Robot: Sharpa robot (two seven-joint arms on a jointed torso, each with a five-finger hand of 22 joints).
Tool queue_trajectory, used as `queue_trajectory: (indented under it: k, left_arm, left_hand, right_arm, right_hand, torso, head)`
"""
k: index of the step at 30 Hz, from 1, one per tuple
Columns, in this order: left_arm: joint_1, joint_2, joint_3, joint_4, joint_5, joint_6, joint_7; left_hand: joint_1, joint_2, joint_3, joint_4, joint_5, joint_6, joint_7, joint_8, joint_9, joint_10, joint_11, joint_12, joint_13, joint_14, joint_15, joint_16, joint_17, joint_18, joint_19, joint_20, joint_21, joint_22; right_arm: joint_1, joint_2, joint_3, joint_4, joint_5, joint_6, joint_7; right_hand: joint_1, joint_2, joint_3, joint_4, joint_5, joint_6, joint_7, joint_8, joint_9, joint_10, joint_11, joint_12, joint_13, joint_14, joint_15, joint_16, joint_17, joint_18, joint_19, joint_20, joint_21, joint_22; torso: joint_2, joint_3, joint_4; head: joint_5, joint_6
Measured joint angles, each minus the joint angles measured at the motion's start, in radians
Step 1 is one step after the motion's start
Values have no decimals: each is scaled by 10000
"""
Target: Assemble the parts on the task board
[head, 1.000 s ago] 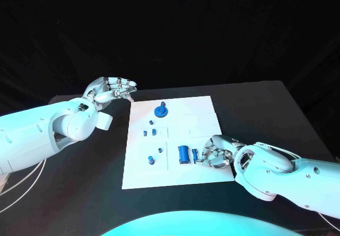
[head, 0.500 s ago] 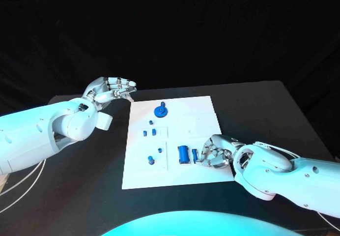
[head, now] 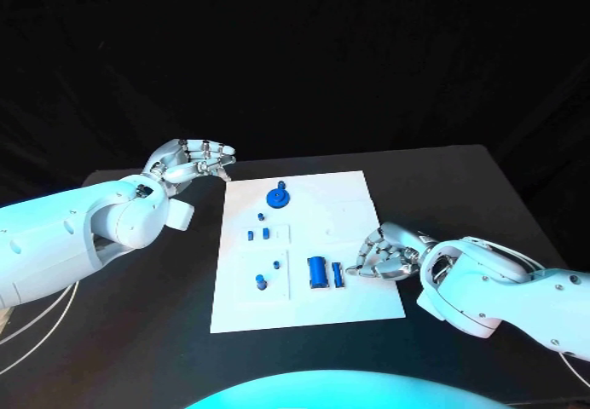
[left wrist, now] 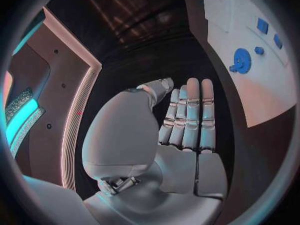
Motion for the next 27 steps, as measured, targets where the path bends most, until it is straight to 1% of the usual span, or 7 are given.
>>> queue_trajectory:
  k: [4, 8, 10, 13, 17, 23, 27]
  left_arm:
    - [-93, 112, -7, -145, 26, 0, 1]
    - [-184, 301, -22, -355, 111, -2, 12]
    - [-208, 384, -31, -466, 161, -12, 21]
    - [-259, 583, -60, -792, 273, -43, 41]
    - [-315, 995, -75, -1377, 596, -97, 101]
    - [-391, 1726, -78, -2530, 1479, -190, 325]
    - [-454, 2166, -80, -3274, 1898, -237, 523]
  left_hand:
    - [0, 0, 0, 0, 0, 0, 0, 0, 0, 0, 0, 0, 0, -36, 36, 0, -1, 0, 0, 0, 0, 0]
    - [0, 0, 0, 0, 0, 0, 0, 0, 0, 37, 37, 0, 0, -36, 36, -34, -1, 0, 0, 0, 0, 0]
    - [0, 0, -19, 19, 0, 0, 0, -34, 0, 37, 37, 0, -3, -173, 56, -131, -10, 1, -92, 42, -101, -22]
    - [-50, 7, -81, 199, -37, 0, 0, -40, 10, 16, 58, -42, -15, -532, 164, -495, -135, 0, -359, 137, -538, -272]
    - [-48, 6, 14, 321, -37, 19, -19, -39, 110, -6, 79, -52, -21, -1245, 338, -1600, -538, -1, -666, 411, -1477, -843]
    - [-60, -6, 401, 622, -36, -424, -169, -594, -145, 381, 380, -1923, -494, -1419, 743, -4662, -1243, -1, -730, 809, -3489, -2235]
    - [-153, -99, 288, 734, -37, -881, -554, -1012, -475, 337, 523, -2806, -498, -1702, 1025, -5727, -1427, -1, -997, 1073, -4705, -3079]
  right_arm:
    - [393, -14, -9, -456, 1333, -187, 982]
    - [735, 198, 3, -1318, 2722, -431, 2194]
    - [835, 440, 7, -1854, 3316, -549, 2735]
    - [938, 976, 30, -2900, 4110, -740, 3554]
    - [999, 1723, 65, -4421, 4820, -913, 4527]
    - [985, 2636, 168, -6409, 5874, -651, 6031]
    - [934, 3170, 227, -7208, 6556, -206, 6851]
  right_hand:
    - [419, 397, -138, -10, 0, -242, 115, -113, 10, 1, 72, -514, 0, -21, 51, -331, 0, 231, 0, 101, -1469, 5]
    - [1031, 482, -50, -97, 0, -511, 196, -240, 10, -83, 221, -1204, 0, -22, 140, -769, -1, 425, -115, 208, -2891, 5]
    - [1523, 571, 119, -122, 0, -780, 301, -384, -7, -835, 340, -2404, 13, -4, 214, -1576, -458, 852, -643, 295, -4990, 4]
    - [2077, 593, 508, -124, 0, -1224, 496, -538, -34, -3191, 547, -5822, -1254, -886, 466, -3671, -2736, 1375, -1891, 472, -9276, -953]
    - [2649, 377, 1519, -63, 0, -1896, 915, -627, -88, -5341, 1077, -9218, -4085, -3217, 930, -7551, -5948, 1401, -3211, 899, -11671, -2523]
    - [2374, -237, 3556, -291, 0, -1745, 1108, -1011, -599, -5095, 1403, -12293, -8728, -4042, 1493, -11401, -7938, 1401, -4673, 1543, -12699, -4719]
    - [1938, -342, 3821, -585, 0, -1659, 1194, -1434, -851, -4919, 1576, -12965, -10285, -4358, 1741, -12618, -8592, 1400, -5205, 1871, -12699, -5989]
  torso:
    - [-87, -56, -22]
    - [-220, -142, -45]
    - [-277, -184, -61]
    - [-383, -265, -113]
    - [-547, -361, -167]
    - [-737, -414, -199]
    - [-845, -418, -208]
  head:
    - [-22, 77]
    - [-9, 200]
    - [-8, 281]
    - [36, 480]
    - [76, 755]
    - [108, 1139]
    - [167, 1334]
